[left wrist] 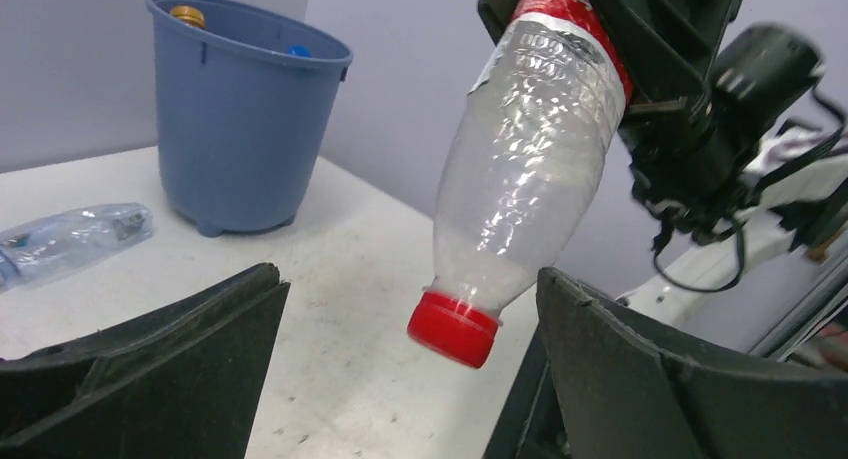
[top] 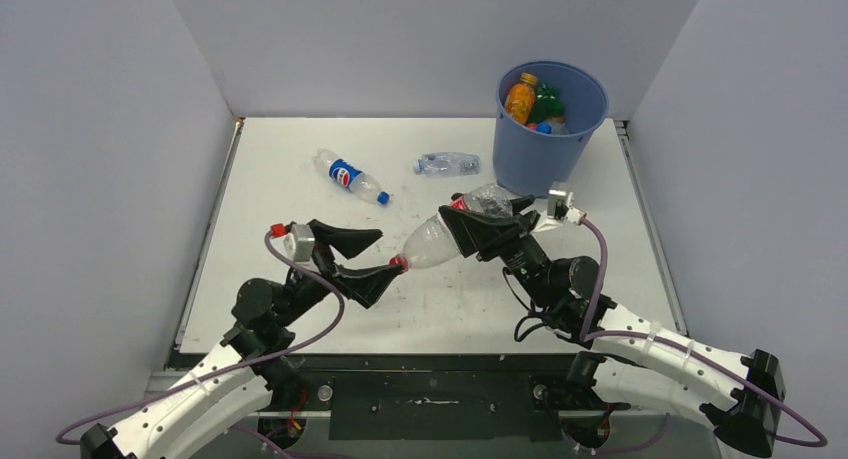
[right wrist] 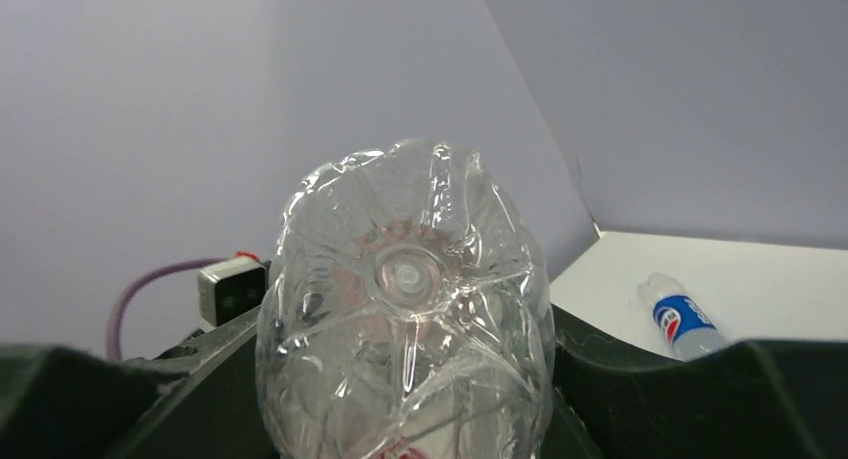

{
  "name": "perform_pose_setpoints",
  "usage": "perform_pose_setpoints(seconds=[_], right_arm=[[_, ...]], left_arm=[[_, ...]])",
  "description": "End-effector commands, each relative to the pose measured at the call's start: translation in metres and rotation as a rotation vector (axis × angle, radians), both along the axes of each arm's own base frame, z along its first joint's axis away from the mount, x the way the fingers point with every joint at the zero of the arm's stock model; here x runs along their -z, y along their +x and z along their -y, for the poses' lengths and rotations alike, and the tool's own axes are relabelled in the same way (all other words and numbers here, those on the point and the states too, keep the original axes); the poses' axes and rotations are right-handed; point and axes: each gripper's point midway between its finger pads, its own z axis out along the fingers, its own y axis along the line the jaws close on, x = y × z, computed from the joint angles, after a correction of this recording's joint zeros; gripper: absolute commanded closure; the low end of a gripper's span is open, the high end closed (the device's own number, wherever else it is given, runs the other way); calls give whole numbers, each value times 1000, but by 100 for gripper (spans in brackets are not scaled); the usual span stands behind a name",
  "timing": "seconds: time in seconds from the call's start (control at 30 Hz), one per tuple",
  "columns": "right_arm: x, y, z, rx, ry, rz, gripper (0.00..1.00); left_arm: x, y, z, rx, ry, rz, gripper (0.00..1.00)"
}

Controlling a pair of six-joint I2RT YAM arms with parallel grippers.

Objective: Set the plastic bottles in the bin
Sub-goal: Pick up the plastic bottle at the center of the board.

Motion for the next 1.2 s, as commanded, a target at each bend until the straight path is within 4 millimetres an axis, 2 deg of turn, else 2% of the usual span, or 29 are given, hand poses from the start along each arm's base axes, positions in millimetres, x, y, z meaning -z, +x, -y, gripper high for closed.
perform_pose_setpoints(seconds=[0.0,0.1,0.17,0.27,0.37,0.53,0.67,0.83,0.97,1.0,1.17], right_arm=[[-50,-24,30,-30,257,156,82],[-49,-27,32,-43,283,166,93],[-50,-29,37,-39,306,172,95],[-50,-30,55,0,378,182,95],[-51,-31,67,28,432,201,95],[-55,-36,53,-29,416,230,95],[-57,-42,43,-81,393,247,95],[-57,-45,47,-86,402,247,95],[-55,-45,54,-68,415,243,95],[-55,-44,55,-63,421,243,95],[-54,-45,62,-50,439,241,95]], left_arm=[[-50,-9,-25,49,-528,-99,4],[-60,-18,-33,132,-696,-133,4],[-68,-22,-37,170,-758,-142,4],[-74,-24,-41,201,-815,-181,4],[-75,-28,-29,270,-801,-234,4],[-77,-43,4,401,-674,-250,4],[-82,-44,15,414,-655,-237,4],[-89,-48,20,440,-655,-205,1],[-88,-57,28,501,-646,-211,33],[-87,-59,31,520,-639,-219,38],[-80,-66,38,585,-630,-258,46]])
